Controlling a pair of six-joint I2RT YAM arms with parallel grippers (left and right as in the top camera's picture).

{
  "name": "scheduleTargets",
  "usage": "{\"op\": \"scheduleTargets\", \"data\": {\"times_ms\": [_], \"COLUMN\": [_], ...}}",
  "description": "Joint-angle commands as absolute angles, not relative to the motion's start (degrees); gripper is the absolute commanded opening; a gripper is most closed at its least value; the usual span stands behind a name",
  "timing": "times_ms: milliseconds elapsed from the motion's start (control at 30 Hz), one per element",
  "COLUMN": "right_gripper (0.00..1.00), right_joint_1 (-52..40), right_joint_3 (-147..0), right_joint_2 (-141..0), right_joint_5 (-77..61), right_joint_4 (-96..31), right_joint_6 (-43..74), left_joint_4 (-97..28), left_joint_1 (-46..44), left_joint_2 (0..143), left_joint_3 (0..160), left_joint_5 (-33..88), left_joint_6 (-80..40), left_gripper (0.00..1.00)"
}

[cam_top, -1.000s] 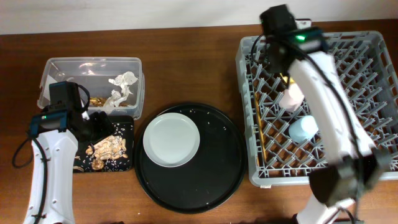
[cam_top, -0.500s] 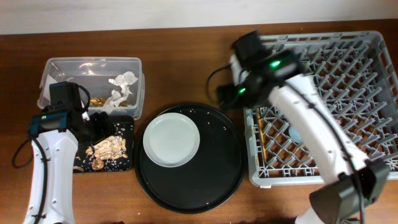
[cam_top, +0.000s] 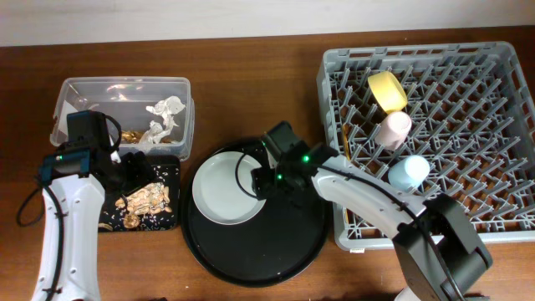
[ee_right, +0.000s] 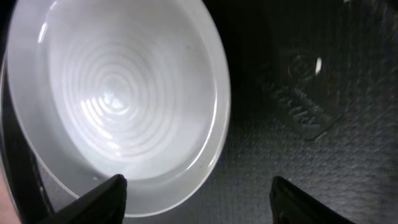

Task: Sort waste into correct bins and load items into the dishwasher rack
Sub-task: 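Grasp the white plate edge with the right gripper and lift it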

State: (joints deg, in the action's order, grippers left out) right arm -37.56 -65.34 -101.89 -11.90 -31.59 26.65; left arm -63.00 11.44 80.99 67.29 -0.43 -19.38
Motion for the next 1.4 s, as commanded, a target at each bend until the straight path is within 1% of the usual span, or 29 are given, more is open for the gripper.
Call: {"op": "scheduleTargets", "data": {"times_ms": [0, 200, 233, 333, 400, 433, 500, 533, 567, 767, 800, 967, 1067, 1167, 1233, 1367], "right_gripper": [0.72, 0.68, 0.66, 0.46, 0.29, 0.22, 0.16, 0.15, 0.11, 0.08, 0.04, 0.04, 0.04, 0.04, 0.04, 0.04], "right_joint_1": [-37.9, -37.9, -37.9, -37.9, -37.9, -37.8, -37.8, -37.8, -37.8, -37.8, -37.8, -37.8, -37.8, -37.8, -37.8, -37.5], "right_joint_3": [-63.1, -63.1, -63.1, -63.1, -63.1, -63.1, -63.1, -63.1, -63.1, -63.1, -63.1, -63.4, -64.7, -68.2, -71.6, -77.7], "right_joint_2": [-102.6, -105.8, -106.4, -106.9, -107.0, -107.0, -107.0, -107.0, -107.0, -107.0, -107.0, -106.5, -104.2, -100.1, -96.6, -90.9], "right_joint_5": [-10.7, -11.6, -11.6, -11.1, -8.8, -7.6, -4.7, -3.7, -3.0, -3.0, -3.0, -3.9, -3.7, 2.5, 10.1, 22.2], "right_joint_4": [-30.4, -30.4, -30.4, -31.1, -32.6, -33.6, -35.9, -36.8, -37.4, -37.9, -37.9, -38.2, -39.3, -44.1, -49.0, -54.8], "right_joint_6": [31.0, 32.3, 32.3, 33.8, 37.5, 39.3, 42.4, 42.7, 42.7, 43.4, 43.4, 43.1, 40.0, 39.2, 39.1, 34.2], "left_joint_4": [-63.2, -63.3, -63.3, -63.3, -63.3, -63.4, -63.5, -63.5, -63.5, -63.5, -63.5, -63.5, -63.6, -63.5, -63.5, -63.5], "left_joint_1": [11.7, 11.7, 11.7, 11.7, 11.7, 11.7, 11.7, 11.7, 11.7, 11.7, 11.7, 11.7, 11.7, 11.7, 11.7, 11.7], "left_joint_2": [80.2, 80.2, 80.2, 80.2, 80.2, 80.2, 80.2, 80.2, 80.2, 80.2, 80.2, 80.2, 80.2, 80.2, 80.2, 80.2], "left_joint_3": [67.5, 67.5, 67.5, 67.5, 67.5, 67.5, 67.5, 67.5, 67.5, 67.5, 67.5, 67.5, 67.5, 67.5, 67.5, 67.5], "left_joint_5": [-0.2, -0.2, -0.2, -0.2, -0.2, -0.2, -0.2, -0.2, -0.2, -0.2, -0.2, -0.2, -0.2, -0.2, -0.2, -0.2], "left_joint_6": [-19.9, -19.9, -19.9, -19.9, -19.9, -19.9, -19.9, -19.9, -19.9, -19.9, -19.9, -19.9, -19.9, -19.9, -19.9, -19.9], "left_gripper": [0.85, 0.85, 0.85, 0.85, 0.85, 0.85, 0.85, 0.85, 0.85, 0.85, 0.85, 0.85, 0.85, 0.85, 0.85, 0.85]}}
